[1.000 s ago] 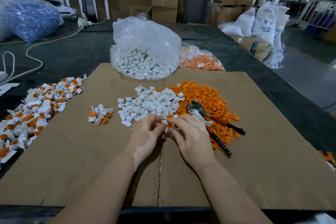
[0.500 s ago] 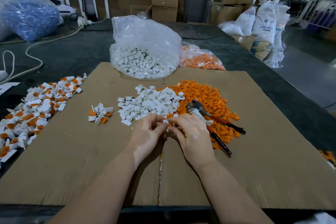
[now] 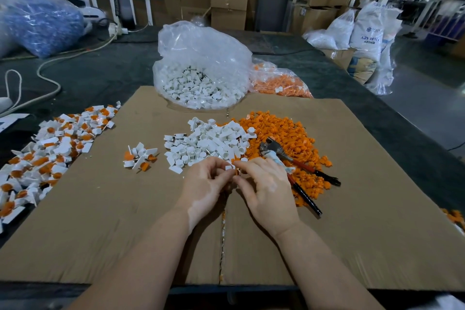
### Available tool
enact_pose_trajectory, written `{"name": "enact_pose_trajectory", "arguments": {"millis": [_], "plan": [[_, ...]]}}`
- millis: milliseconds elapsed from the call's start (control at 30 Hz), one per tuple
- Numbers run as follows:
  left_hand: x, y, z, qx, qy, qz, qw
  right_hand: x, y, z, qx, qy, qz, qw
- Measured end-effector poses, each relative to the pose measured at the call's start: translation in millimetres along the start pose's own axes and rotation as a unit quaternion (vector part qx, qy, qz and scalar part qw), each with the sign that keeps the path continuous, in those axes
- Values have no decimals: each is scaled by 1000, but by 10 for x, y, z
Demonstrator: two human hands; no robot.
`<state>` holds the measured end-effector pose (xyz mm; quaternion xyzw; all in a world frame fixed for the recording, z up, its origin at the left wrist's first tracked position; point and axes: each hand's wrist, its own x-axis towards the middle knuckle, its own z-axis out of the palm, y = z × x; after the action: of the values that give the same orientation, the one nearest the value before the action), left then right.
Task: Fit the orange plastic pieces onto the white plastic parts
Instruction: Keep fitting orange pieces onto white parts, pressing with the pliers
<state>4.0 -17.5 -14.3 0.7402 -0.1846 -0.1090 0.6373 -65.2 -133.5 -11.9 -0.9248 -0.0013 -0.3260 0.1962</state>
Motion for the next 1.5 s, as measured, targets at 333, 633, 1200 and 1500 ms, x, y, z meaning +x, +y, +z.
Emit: {"name": "enact_pose_trajectory", "arguments": {"millis": [333,633,1200,1500], "plan": [[15,2,-13,0,10,-9,1000,67,213,-224,-224,-101,301,922],[57,19,-26,-104,16,-41,994,178,327,-333,-251,-220,334,882],[131,157,-21,-245,44,-97,964,363,3,-472,20,-279,255,925],[235,232,7,-232,70,-133,961,405,-122,-563,152,-329,281,889]]}}
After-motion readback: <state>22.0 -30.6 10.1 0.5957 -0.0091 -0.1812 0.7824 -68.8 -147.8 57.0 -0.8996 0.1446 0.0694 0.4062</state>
